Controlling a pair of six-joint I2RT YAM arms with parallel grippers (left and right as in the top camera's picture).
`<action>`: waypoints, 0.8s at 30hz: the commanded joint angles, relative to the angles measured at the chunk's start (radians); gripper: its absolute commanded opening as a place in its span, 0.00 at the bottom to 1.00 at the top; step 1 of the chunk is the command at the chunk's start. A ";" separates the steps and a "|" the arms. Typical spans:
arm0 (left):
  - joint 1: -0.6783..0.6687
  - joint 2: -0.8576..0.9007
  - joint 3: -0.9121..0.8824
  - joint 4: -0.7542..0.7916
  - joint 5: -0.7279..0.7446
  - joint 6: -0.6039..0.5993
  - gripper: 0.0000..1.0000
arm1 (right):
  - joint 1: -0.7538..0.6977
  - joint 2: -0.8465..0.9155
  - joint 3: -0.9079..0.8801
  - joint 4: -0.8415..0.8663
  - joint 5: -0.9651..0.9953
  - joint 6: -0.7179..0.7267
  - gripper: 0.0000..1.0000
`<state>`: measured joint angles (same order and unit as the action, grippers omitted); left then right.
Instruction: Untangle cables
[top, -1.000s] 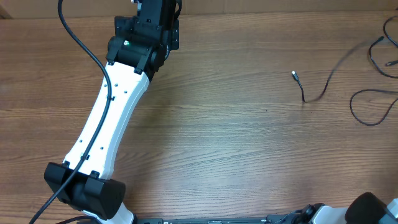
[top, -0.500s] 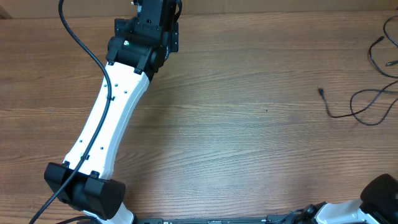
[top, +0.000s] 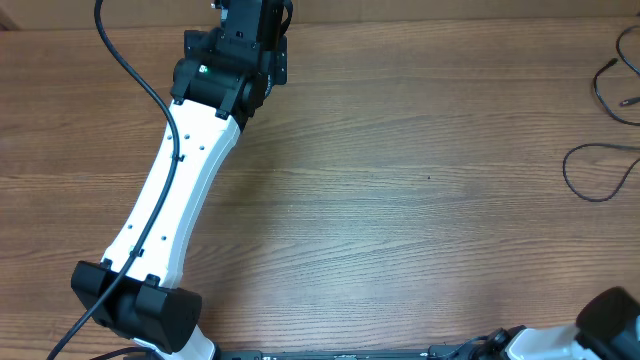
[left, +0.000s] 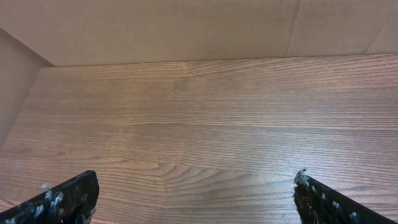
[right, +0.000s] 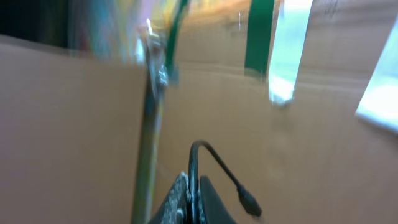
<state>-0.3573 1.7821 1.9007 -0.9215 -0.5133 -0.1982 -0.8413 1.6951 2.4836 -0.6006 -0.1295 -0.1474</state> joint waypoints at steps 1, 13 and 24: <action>0.011 -0.020 0.000 -0.002 -0.013 0.014 1.00 | -0.035 0.111 -0.041 -0.087 -0.003 -0.039 0.04; 0.011 -0.020 0.000 -0.027 0.002 0.011 1.00 | -0.090 0.249 -0.574 -0.151 0.001 0.111 0.04; 0.011 -0.020 0.000 -0.027 0.010 0.011 1.00 | -0.091 0.249 -1.027 0.056 0.021 0.407 0.43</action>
<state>-0.3573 1.7821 1.9007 -0.9508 -0.5091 -0.1986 -0.9302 1.9656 1.5299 -0.5846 -0.1123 0.1478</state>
